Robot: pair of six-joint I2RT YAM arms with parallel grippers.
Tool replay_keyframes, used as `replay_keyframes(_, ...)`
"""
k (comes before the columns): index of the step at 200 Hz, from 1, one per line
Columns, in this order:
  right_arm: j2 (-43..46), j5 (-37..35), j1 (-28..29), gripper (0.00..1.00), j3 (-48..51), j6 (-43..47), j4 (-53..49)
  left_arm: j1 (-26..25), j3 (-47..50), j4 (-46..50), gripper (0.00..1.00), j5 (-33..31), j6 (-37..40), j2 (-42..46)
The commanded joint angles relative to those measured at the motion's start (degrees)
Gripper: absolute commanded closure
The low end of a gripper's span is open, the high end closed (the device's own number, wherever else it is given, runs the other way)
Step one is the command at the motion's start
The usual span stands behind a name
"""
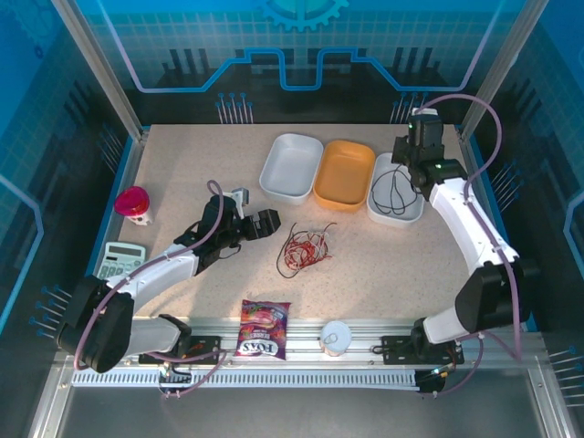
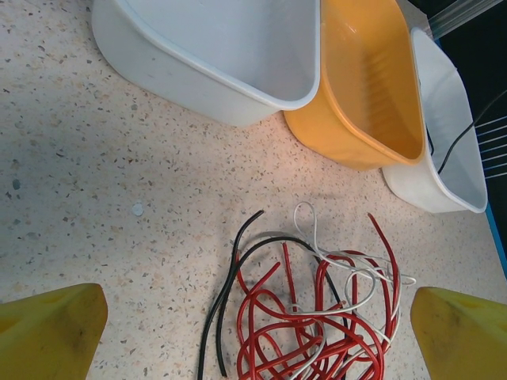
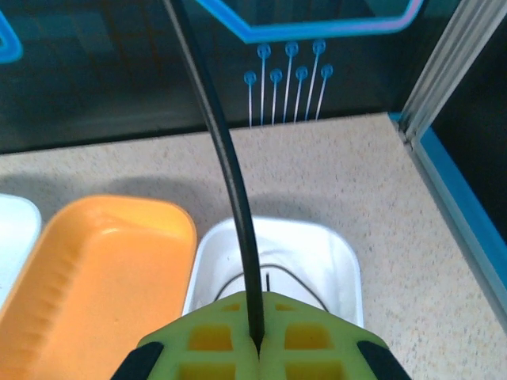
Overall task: Untangle the cables
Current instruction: Place the cable in the container.
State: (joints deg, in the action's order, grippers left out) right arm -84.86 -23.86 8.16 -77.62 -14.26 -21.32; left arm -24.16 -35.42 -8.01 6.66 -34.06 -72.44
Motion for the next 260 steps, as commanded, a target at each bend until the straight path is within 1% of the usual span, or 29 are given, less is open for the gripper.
replay_keyframes(1,-2.6,-1.4,-1.2,1.00,-1.0,-4.0,-3.9,-0.1,-0.4,0.5,0.01,-0.9,1.4,0.7)
replay_keyframes(51,-7.6,0.4,-1.4,1.00,-2.4,-8.0,-8.4,-0.2,0.0,0.6,0.01,-1.1,1.5,0.8)
replay_keyframes(128,-16.0,4.1,-1.6,1.00,-5.5,-10.5,-15.7,-0.1,-0.1,1.5,0.01,-1.5,1.8,1.8)
replay_keyframes(161,-19.5,5.7,-1.6,0.96,-7.2,-10.6,-17.5,-0.2,0.1,1.8,0.01,-1.7,1.7,2.1)
replay_keyframes(213,-25.4,6.0,-1.9,0.95,-10.6,-10.6,-20.9,-0.2,-0.2,1.7,0.01,-1.3,1.4,1.5)
replay_keyframes(223,-26.0,5.9,-2.0,0.93,-11.0,-10.7,-21.1,-0.2,-0.2,1.6,0.01,-1.3,1.4,1.4)
replay_keyframes(260,-27.4,6.0,-2.4,0.82,-11.8,-10.2,-21.8,-0.1,-0.2,1.9,0.01,-1.2,1.6,1.6)
